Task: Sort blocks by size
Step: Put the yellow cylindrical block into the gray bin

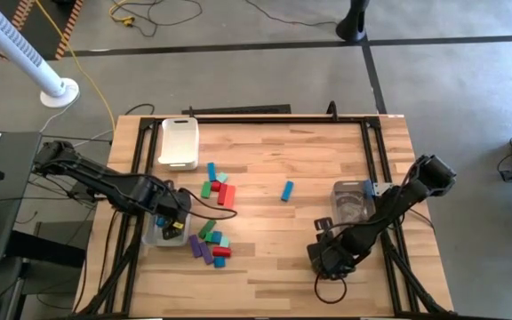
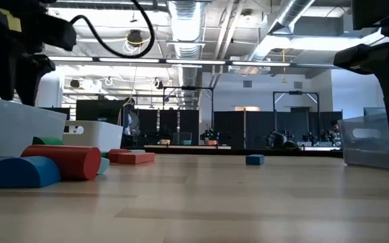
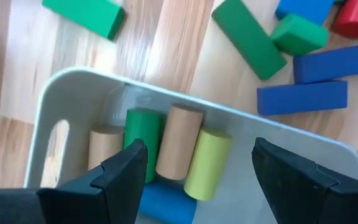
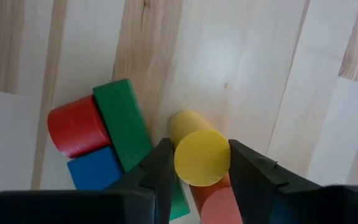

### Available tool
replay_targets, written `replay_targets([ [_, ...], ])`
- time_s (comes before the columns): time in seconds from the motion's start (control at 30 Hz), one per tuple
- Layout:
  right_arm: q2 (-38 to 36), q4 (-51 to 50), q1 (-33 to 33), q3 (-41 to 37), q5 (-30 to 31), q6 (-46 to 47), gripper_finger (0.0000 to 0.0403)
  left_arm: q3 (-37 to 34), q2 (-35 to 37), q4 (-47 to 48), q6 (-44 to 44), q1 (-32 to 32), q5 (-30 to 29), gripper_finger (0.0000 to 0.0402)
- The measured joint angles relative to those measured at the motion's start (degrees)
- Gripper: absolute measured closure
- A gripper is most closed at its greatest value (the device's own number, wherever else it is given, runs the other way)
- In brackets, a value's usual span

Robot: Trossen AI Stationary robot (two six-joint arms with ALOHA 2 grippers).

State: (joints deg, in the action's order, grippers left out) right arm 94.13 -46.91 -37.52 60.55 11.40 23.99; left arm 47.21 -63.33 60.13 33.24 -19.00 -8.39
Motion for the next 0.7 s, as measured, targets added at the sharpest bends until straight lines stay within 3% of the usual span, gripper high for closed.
replay_targets([
  [0.37, 0.0, 5.4, 3.9, 2.2, 1.6, -6.3, 0.0249, 2.6, 0.0, -6.2, -7.9, 0.0, -5.1, 0.0124],
  [0.7, 0.0, 19.7, 10.2, 8.5, 8.6, -29.0, 0.0249, 2.6, 0.0, -28.0, -23.5, 0.0, -11.1, 0.0124],
])
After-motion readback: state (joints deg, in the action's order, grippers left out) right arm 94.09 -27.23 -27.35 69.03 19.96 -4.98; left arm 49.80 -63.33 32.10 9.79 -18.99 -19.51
